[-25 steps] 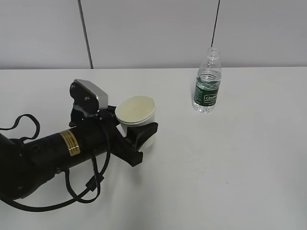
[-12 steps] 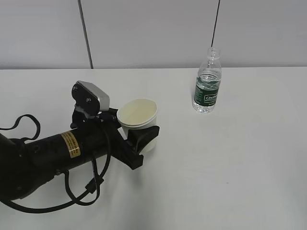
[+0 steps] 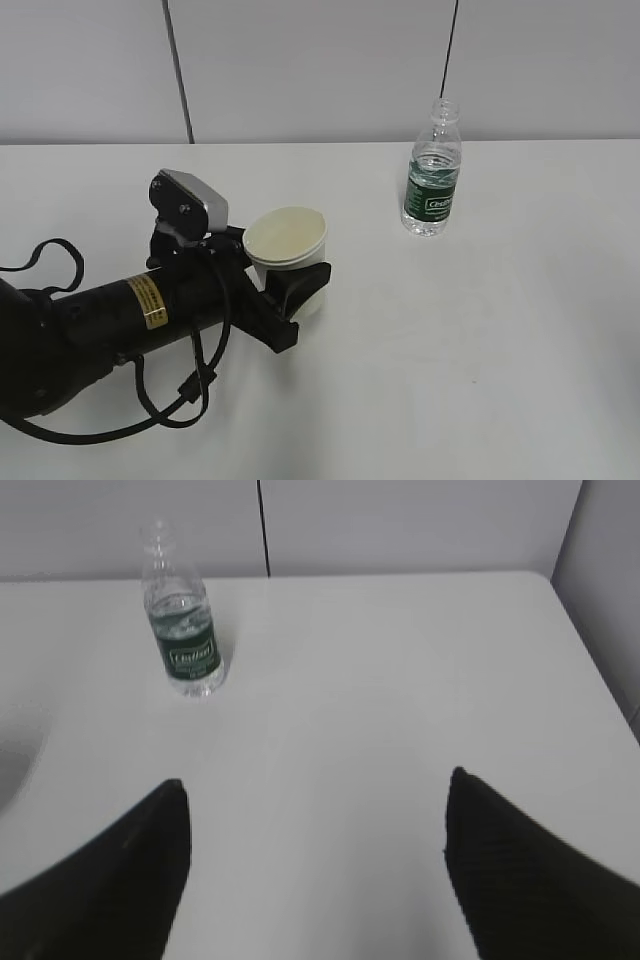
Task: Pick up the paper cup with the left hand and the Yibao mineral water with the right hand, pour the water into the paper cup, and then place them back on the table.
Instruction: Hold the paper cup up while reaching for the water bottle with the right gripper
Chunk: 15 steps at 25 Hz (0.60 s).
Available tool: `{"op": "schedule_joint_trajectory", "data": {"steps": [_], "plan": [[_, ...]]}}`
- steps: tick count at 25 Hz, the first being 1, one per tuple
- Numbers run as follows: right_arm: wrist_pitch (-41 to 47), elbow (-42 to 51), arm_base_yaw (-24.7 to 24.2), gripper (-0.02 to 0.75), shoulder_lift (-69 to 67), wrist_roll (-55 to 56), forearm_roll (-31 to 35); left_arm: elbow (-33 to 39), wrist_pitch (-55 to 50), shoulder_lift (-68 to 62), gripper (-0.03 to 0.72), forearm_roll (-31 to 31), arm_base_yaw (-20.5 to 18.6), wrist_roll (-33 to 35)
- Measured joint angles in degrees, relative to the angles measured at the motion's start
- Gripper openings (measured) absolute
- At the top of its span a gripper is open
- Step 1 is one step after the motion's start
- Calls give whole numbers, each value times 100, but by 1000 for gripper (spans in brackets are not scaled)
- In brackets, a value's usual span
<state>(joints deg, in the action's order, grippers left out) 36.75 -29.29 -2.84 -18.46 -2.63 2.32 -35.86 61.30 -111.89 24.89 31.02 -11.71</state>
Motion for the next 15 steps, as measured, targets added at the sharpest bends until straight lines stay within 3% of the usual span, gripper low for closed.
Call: {"op": "schedule_joint_trajectory", "data": {"steps": [15], "plan": [[-4134,71,0,585,-3237,0,0,0,-129,0,443,-204,0,0]]}}
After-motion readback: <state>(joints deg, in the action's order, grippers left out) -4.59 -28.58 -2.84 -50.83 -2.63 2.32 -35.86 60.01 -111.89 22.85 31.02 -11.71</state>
